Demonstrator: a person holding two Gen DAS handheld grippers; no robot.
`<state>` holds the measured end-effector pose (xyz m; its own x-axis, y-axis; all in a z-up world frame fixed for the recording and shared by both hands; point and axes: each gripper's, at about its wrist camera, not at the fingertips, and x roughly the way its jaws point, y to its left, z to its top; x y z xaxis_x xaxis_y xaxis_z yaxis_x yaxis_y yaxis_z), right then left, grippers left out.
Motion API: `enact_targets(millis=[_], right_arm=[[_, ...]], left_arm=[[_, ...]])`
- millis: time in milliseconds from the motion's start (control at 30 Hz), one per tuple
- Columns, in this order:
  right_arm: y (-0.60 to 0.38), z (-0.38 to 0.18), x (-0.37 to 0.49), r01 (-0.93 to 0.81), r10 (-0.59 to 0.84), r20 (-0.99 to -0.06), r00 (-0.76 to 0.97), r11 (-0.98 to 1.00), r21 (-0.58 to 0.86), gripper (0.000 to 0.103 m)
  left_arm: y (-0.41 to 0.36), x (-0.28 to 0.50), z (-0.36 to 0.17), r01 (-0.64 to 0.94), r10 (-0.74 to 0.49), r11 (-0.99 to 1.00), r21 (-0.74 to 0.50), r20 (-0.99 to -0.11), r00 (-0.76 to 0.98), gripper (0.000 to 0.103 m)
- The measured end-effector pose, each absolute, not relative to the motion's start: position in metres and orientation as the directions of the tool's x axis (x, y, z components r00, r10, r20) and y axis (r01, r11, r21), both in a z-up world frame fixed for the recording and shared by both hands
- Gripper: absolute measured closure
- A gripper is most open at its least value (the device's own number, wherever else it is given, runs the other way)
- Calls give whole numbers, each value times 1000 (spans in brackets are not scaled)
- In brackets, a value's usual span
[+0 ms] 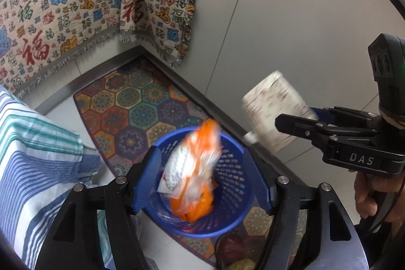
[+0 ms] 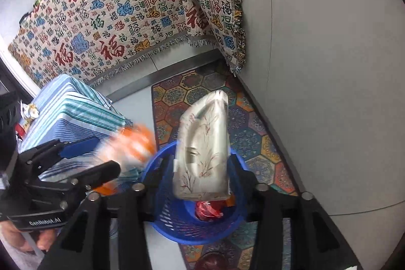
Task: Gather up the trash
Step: 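Carry the snack bag and tissue pack over the wastebasket and open both tools, then swing both tools back toward the remaining wrappers on the table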
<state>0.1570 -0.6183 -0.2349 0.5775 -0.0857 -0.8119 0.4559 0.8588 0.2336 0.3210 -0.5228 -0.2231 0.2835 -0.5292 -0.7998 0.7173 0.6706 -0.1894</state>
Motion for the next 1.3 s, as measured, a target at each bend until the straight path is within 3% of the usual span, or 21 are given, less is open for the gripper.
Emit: enact_targets(millis=[333, 567, 867, 1067, 1300], right_arm=[[-612, -215, 154, 436, -122, -775, 620, 875, 211, 53], [-573, -178, 165, 382, -204, -710, 674, 919, 99, 52], [-442, -149, 212, 125, -84, -645, 759, 992, 18, 46], [-335, -166, 251, -92, 52, -693, 719, 996, -20, 46], [-261, -196, 283, -222, 146, -749, 646, 975, -1, 46]], left_arm=[[-511, 319, -208, 703, -549, 684, -197, -773, 317, 33], [-442, 299, -163, 650, -545, 741, -172, -720, 430, 23], [-261, 281, -173, 444, -328, 894, -62, -766, 553, 14], [-160, 293, -192, 257, -182, 966, -31, -787, 590, 14], [-101, 308, -209, 119, -65, 993, 9, -800, 596, 14]])
